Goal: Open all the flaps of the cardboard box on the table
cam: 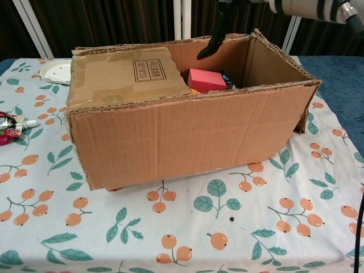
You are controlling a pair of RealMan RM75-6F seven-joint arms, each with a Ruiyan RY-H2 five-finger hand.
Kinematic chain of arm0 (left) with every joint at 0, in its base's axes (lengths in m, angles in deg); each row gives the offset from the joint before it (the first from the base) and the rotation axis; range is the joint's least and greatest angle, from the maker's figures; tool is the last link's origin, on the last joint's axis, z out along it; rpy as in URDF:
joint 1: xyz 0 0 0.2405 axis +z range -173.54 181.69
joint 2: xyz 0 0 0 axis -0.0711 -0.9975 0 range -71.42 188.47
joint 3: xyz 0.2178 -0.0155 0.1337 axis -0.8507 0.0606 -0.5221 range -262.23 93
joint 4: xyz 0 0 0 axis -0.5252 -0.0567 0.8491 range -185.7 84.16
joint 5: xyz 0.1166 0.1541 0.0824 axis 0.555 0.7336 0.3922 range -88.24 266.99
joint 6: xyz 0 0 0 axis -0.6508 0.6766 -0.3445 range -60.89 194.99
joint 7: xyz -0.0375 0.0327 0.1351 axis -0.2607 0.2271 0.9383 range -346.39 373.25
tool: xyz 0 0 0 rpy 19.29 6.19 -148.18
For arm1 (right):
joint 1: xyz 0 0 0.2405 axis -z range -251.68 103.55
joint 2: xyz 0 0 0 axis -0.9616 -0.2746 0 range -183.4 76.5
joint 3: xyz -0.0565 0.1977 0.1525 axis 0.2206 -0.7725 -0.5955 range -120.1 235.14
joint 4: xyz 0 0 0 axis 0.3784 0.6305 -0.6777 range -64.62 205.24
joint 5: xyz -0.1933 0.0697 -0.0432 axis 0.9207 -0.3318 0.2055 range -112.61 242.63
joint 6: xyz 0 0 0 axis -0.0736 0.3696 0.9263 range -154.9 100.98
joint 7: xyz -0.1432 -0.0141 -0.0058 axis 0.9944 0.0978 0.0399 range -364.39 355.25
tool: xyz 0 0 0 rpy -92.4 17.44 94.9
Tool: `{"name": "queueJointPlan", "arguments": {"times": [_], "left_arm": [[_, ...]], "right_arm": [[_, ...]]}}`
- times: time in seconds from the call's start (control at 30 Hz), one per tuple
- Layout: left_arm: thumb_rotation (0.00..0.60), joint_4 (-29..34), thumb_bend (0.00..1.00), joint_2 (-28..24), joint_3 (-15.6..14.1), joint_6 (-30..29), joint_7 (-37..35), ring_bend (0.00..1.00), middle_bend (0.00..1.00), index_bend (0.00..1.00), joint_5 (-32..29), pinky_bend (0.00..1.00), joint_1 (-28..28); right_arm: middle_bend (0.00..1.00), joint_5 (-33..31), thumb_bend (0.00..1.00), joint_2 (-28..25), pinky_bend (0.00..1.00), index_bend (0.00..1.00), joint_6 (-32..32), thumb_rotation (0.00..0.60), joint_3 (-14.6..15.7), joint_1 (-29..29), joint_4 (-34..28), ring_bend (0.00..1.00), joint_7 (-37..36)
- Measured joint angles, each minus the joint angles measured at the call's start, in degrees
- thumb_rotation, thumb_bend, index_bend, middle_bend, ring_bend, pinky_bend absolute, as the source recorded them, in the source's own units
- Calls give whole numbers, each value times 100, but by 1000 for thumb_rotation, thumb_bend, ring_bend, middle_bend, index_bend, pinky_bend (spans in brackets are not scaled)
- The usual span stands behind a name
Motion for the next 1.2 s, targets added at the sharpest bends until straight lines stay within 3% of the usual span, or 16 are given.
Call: {"name": "queueJointPlan", "arguments": {"times": [0.3, 0.67, 1.2], "left_arm": [[600, -161, 14, 13, 53, 35, -214, 69, 50, 8, -73, 166, 19], [600, -361, 14, 101, 64, 36, -324, 69, 50, 8, -98, 166, 54], [600, -369, 14, 124, 95, -41, -322, 69, 50, 8, -77, 166, 100]], "right_arm": [[0, -236, 0, 541, 0, 0, 102, 600, 56, -246, 346, 0, 439], [0, -145, 0, 964, 0, 0, -130, 600, 26, -292, 620, 0, 367], [0, 493, 0, 1441, 0, 0, -1049, 600, -525, -304, 899, 0, -285]]}}
